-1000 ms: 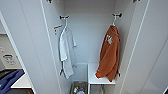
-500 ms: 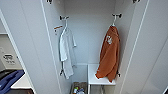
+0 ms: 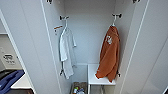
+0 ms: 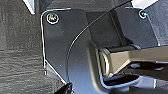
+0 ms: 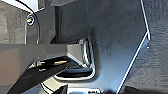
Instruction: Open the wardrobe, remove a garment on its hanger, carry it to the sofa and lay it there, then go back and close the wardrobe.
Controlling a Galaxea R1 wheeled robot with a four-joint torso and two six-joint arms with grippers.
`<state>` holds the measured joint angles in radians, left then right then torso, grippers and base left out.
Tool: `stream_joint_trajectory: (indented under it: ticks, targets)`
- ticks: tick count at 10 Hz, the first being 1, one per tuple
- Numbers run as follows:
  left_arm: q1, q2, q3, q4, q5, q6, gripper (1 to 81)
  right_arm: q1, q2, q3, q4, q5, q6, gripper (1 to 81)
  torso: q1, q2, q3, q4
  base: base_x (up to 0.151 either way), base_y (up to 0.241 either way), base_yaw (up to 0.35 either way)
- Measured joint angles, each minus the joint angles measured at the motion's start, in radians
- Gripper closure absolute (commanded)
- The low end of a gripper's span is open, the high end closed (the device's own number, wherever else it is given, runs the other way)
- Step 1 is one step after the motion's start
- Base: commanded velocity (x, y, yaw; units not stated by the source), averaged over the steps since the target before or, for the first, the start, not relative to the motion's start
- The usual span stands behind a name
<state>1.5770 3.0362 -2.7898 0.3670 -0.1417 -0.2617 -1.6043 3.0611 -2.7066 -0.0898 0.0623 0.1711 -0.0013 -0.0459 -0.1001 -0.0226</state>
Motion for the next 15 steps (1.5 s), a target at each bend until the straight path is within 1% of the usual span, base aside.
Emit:
stream_joint_trajectory:
  ticks: [2,15]
  targets:
    - [0.0,0.0,0.0,0.0,0.0,0.0,1.0,0.0,0.01,-0.001,-0.02,-0.002,0.0,1.0,0.0,0.0,0.0,0.0,0.032,0.0,0.0]
    - [0.004,0.0,0.001,0.001,0.003,0.004,1.0,-0.004,0.014,-0.003,-0.045,-0.002,0.0,1.0,0.001,-0.001,0.0,0.0,0.082,0.0,0.0]
